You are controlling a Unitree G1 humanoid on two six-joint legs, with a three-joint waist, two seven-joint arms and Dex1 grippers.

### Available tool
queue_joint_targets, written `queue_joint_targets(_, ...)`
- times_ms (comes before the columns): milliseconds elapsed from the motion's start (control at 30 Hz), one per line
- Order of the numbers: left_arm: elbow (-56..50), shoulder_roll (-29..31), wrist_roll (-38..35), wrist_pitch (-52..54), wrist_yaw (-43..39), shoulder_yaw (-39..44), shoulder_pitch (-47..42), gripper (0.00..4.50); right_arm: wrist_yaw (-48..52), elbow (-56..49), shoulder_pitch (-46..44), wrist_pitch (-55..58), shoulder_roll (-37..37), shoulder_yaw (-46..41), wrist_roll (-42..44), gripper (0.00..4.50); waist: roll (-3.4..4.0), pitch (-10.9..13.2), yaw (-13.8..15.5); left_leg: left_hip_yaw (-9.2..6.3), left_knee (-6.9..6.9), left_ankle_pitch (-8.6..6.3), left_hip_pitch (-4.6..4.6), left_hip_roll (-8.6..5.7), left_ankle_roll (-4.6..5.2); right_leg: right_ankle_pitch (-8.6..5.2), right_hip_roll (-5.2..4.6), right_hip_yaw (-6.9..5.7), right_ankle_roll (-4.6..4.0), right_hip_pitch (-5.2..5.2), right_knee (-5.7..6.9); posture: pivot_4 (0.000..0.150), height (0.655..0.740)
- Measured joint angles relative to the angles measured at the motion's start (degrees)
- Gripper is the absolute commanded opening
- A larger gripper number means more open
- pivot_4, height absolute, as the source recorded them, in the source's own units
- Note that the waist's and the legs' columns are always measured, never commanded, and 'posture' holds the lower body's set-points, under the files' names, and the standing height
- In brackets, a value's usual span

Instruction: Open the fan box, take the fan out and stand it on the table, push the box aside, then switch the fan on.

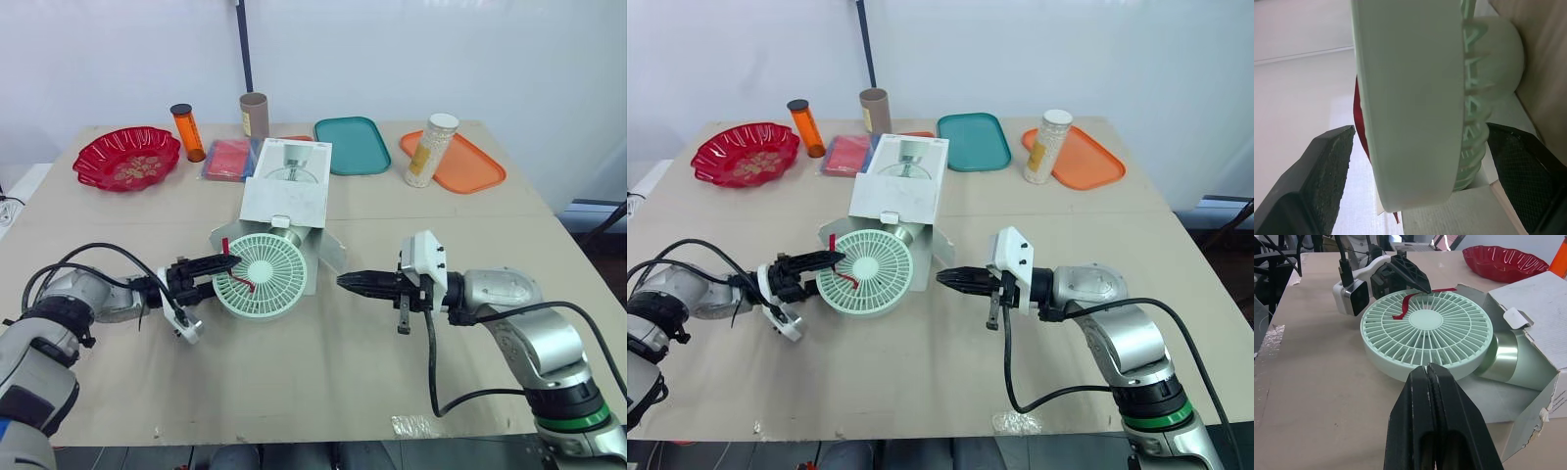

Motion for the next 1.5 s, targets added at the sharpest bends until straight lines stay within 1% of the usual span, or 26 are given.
queue_joint_targets(67, 0.98, -0.35, -0.08, 0.78, 1.56, -3.11, -1.38, 4.46, -0.21, -0.36, 0.01, 0.12, -0.03, 0.0, 0.03, 0.0, -0.01, -0.01, 0.02, 0.0, 0.0, 0.0, 0.0, -0.01, 0.0, 0.0, -0.01, 0.0, 0.0, 0.0, 0.0, 0.15, 0.74)
queue_joint_targets(133, 1.6, -0.61, -0.22, 1.12, 2.27, -4.36, -1.87, 4.46, -0.37, -0.41, 0.01, 0.13, -0.04, 0.0, 0.03, 0.0, -0.02, -0.01, 0.02, 0.0, 0.01, 0.0, 0.0, -0.01, 0.0, 0.0, 0.0, 0.0, 0.0, 0.0, 0.0, 0.15, 0.74)
queue_joint_targets(233, 2.19, -0.75, -0.48, 1.53, 3.0, -6.7, -2.53, 3.71, -0.64, -0.41, 0.01, 0.12, -0.25, 0.0, 0.01, 0.0, -0.03, -0.01, 0.02, 0.0, 0.02, 0.0, 0.0, -0.01, 0.0, 0.0, 0.0, 0.0, 0.0, 0.0, 0.02, 0.15, 0.74)
queue_joint_targets(600, 4.65, -2.79, -3.74, 4.34, 3.62, -10.0, -4.23, 3.71, -0.71, -0.37, -0.11, -0.12, -0.27, 0.01, -0.23, 0.0, -0.08, -0.03, 0.1, 0.0, 0.04, 0.0, -0.01, -0.02, -0.01, 0.0, -0.01, 0.0, 0.0, 0.0, 0.04, 0.15, 0.74)
queue_joint_targets(700, 5.47, -2.99, -4.47, 4.9, 3.62, -10.6, -4.45, 2.91, -0.71, -0.36, -0.15, -0.35, -0.27, 0.01, -0.51, 0.0, -0.1, -0.04, 0.11, 0.0, 0.06, 0.0, -0.01, -0.02, -0.01, 0.0, -0.01, 0.0, 0.0, 0.0, 0.05, 0.15, 0.74)
queue_joint_targets(767, 5.61, -3.0, -5.22, 4.88, 3.92, -10.82, -5.02, 2.26, -0.71, -0.29, -0.3, -0.58, -0.26, 0.05, -0.61, 0.0, -0.12, -0.05, 0.13, 0.0, 0.06, 0.0, -0.01, -0.03, 0.0, 0.0, -0.02, 0.0, 0.0, 0.01, 0.05, 0.15, 0.74)
queue_joint_targets(800, 5.61, -3.01, -5.39, 4.88, 3.95, -10.91, -5.09, 2.0, -0.7, -0.27, -0.42, -0.68, -0.26, 0.06, -0.62, 0.0, -0.12, -0.06, 0.13, 0.0, 0.07, 0.0, -0.01, -0.03, -0.01, 0.0, -0.02, 0.01, 0.0, 0.01, 0.05, 0.15, 0.74)
queue_joint_targets(1033, 5.38, -2.79, -6.65, 5.04, 4.08, -12.03, -4.93, 1.98, -0.69, 0.2, -1.04, -1.08, -0.23, 0.39, -0.85, 0.0, -0.18, -0.09, 0.13, 0.0, 0.07, 0.0, -0.01, -0.03, -0.01, 0.0, -0.03, 0.0, 0.0, 0.0, 0.07, 0.15, 0.74)
queue_joint_targets(1200, 1.12, -0.43, -8.81, 3.89, 3.22, -12.0, -2.03, 1.98, -0.67, 0.88, -1.65, -1.53, 0.05, 0.67, -1.32, 0.0, -0.19, -0.1, 0.03, 0.01, 0.07, 0.0, 0.0, -0.02, 0.0, 0.0, -0.03, 0.0, 0.0, -0.01, 0.09, 0.15, 0.74)
queue_joint_targets(1367, -7.68, 3.96, -14.56, 1.18, -1.74, -8.94, 4.59, 1.98, -0.55, 1.94, -2.26, -2.14, 0.42, 0.9, -1.72, 0.0, -0.2, -0.11, 0.05, 0.01, 0.11, 0.0, 0.01, -0.01, 0.0, 0.01, -0.04, 0.0, -0.02, -0.01, 0.13, 0.15, 0.74)
queue_joint_targets(1500, -16.25, 8.53, -22.53, -1.41, -10.1, -3.48, 11.57, 1.98, 0.28, 2.35, -2.69, -2.54, 0.42, 0.95, -1.72, 0.0, -0.21, -0.12, -0.01, 0.02, 0.12, 0.0, 0.03, 0.0, 0.0, 0.01, -0.03, 0.0, -0.02, -0.01, 0.14, 0.15, 0.74)
